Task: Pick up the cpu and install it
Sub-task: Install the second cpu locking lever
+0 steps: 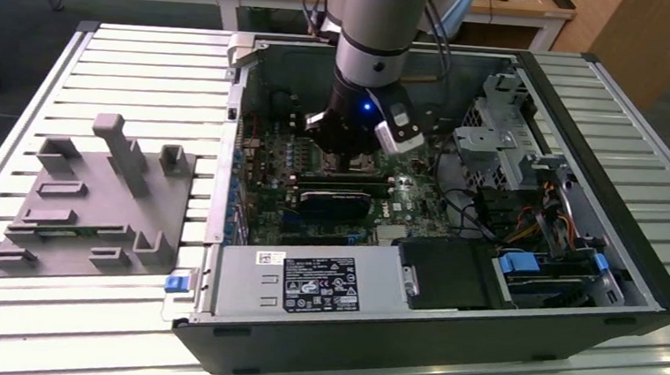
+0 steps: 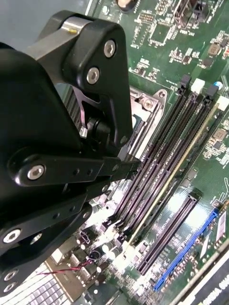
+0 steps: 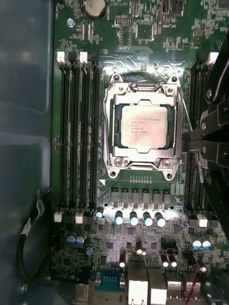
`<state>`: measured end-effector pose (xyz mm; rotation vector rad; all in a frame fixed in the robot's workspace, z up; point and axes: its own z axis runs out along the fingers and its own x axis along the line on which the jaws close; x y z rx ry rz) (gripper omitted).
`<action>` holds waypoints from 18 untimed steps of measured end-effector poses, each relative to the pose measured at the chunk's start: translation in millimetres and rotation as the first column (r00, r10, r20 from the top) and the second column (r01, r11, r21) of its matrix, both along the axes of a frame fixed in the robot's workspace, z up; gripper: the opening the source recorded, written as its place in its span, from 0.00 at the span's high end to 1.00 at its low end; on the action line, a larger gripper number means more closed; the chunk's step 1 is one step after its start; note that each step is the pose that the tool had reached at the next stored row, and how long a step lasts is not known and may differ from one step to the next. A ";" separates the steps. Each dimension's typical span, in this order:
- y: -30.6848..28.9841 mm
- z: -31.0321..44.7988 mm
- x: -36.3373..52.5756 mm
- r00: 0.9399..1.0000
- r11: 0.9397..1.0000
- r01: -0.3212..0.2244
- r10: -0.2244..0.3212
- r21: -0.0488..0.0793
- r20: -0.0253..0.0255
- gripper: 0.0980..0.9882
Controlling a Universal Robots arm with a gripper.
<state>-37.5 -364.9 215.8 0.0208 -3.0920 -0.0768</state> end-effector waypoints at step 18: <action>-9.1 -5.6 -12.7 1.000 1.000 0.000 0.000 0.012 0.000 0.99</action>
